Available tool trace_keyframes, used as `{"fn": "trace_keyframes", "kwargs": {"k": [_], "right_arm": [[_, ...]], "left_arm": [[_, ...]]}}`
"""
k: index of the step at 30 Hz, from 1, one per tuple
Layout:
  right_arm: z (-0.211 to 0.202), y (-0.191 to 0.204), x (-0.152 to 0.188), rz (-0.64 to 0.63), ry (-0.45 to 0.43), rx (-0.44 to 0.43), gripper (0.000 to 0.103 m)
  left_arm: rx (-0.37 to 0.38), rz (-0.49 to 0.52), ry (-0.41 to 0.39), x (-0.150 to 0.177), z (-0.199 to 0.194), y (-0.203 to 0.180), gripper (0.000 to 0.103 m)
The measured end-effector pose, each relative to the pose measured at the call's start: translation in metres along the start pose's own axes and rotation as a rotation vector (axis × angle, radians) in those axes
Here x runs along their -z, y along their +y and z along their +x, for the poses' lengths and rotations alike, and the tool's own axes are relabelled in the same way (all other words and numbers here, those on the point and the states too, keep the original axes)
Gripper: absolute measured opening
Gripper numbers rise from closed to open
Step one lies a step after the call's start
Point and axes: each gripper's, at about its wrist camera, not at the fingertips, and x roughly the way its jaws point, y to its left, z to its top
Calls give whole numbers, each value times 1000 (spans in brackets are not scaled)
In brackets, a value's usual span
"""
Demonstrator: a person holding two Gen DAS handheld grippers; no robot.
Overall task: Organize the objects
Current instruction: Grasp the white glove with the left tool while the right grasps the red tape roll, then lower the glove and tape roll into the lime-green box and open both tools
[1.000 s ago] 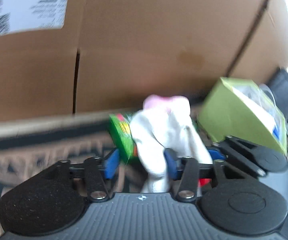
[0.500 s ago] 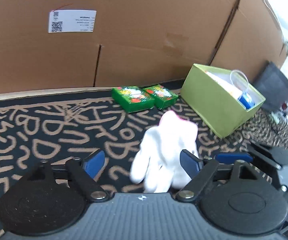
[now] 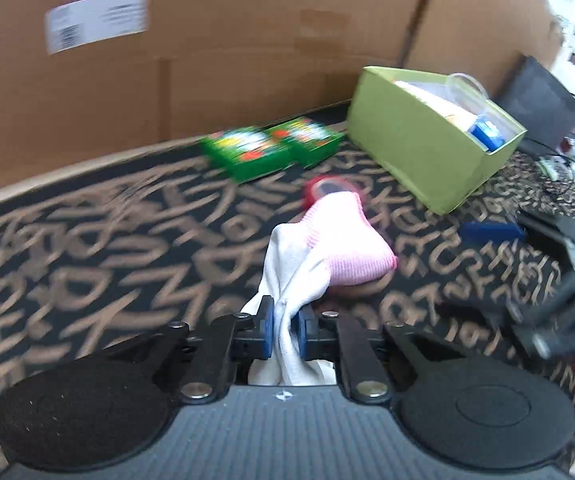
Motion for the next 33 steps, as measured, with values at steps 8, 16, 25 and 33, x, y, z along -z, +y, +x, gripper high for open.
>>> {"fn": "trace_keyframes", "kwargs": {"k": [8, 16, 25, 33], "right_arm": [[72, 5, -34, -56, 37, 53, 73], [92, -3, -40, -13, 30, 70, 46], [40, -9, -17, 63, -31, 21, 46], [-43, -29, -12, 65, -175, 52, 46]], "left_arm": [[-121, -93, -12, 17, -24, 19, 47], [-145, -32, -15, 5, -4, 4, 77], [-74, -74, 23, -7, 4, -16, 13], [57, 30, -119, -73, -9, -92, 13]]}}
